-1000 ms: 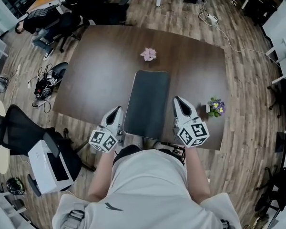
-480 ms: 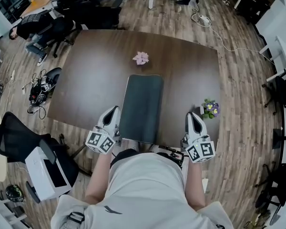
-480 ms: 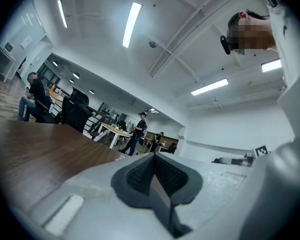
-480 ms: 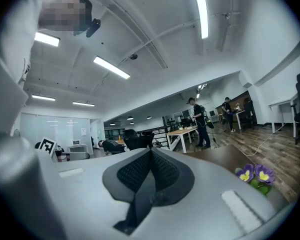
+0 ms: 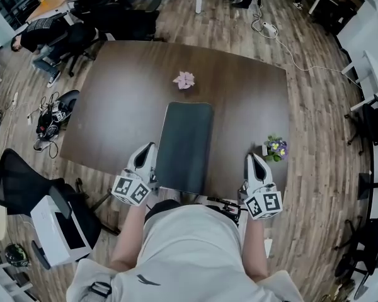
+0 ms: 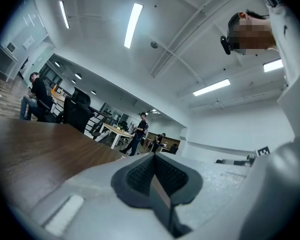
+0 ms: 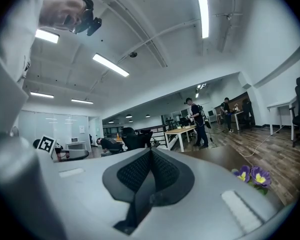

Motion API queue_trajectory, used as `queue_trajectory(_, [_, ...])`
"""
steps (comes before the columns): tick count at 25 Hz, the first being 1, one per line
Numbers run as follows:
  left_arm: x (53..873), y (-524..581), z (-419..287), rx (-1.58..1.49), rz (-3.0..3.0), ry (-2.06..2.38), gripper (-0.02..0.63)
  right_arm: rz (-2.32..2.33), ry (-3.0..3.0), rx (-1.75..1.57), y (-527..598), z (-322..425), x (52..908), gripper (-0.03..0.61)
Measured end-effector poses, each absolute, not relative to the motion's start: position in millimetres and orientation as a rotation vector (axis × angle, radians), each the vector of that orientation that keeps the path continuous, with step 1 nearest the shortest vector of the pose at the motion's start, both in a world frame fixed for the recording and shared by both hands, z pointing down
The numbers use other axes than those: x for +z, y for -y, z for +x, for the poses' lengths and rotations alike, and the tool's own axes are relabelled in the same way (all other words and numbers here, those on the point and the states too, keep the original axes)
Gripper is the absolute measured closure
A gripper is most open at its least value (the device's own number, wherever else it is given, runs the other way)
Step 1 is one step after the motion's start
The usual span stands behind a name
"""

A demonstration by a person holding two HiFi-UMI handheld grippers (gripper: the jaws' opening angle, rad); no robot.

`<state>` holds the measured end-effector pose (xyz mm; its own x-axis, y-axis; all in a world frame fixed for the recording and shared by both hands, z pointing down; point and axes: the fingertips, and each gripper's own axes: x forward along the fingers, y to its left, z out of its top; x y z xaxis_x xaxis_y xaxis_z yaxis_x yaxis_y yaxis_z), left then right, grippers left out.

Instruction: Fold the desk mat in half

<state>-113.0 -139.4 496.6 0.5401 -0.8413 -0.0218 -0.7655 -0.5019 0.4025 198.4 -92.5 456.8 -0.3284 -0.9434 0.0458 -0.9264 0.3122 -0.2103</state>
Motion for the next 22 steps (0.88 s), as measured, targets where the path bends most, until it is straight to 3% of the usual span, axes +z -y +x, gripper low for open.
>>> queue_trajectory(22, [499, 159, -113, -0.308, 2.416, 1.345, 0.611, -1.777, -2.46, -0.371, 108, 199, 468, 0.58])
